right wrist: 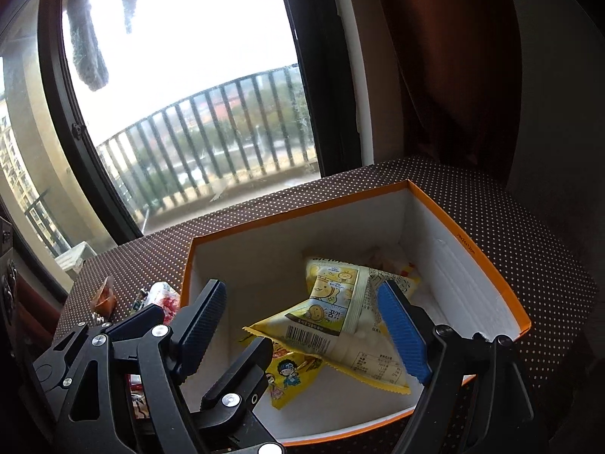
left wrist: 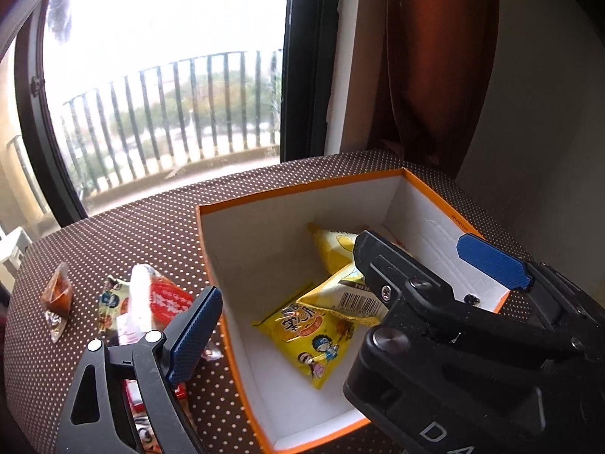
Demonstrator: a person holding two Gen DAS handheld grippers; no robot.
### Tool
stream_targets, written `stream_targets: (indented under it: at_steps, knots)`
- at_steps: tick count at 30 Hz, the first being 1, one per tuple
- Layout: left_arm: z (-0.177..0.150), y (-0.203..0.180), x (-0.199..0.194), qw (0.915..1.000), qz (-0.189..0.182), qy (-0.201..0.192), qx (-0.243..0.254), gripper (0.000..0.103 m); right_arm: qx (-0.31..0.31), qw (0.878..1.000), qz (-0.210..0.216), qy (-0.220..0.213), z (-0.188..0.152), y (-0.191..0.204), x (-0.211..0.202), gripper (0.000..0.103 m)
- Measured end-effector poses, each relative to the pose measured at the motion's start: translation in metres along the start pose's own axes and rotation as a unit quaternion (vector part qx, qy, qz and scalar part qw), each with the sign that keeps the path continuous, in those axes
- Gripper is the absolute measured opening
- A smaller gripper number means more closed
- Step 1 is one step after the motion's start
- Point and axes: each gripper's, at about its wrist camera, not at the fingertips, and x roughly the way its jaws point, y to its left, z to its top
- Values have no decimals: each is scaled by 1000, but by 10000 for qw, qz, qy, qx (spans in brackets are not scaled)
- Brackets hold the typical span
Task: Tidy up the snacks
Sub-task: 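Withdraw both grippers from the box back toward the snack pile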
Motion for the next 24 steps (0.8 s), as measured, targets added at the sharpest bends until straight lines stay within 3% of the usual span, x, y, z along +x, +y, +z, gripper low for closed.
stream_targets:
  at_steps: [7, 24]
  knots:
    - [-23, 12, -23, 9989, 348, -284, -101, 91, -238, 9992, 181, -276, -17, 25, -22, 85]
    - [-74, 62, -62, 9945, 844, -381, -490, 92, -776, 9920, 890, -446, -61, 90, -32, 85]
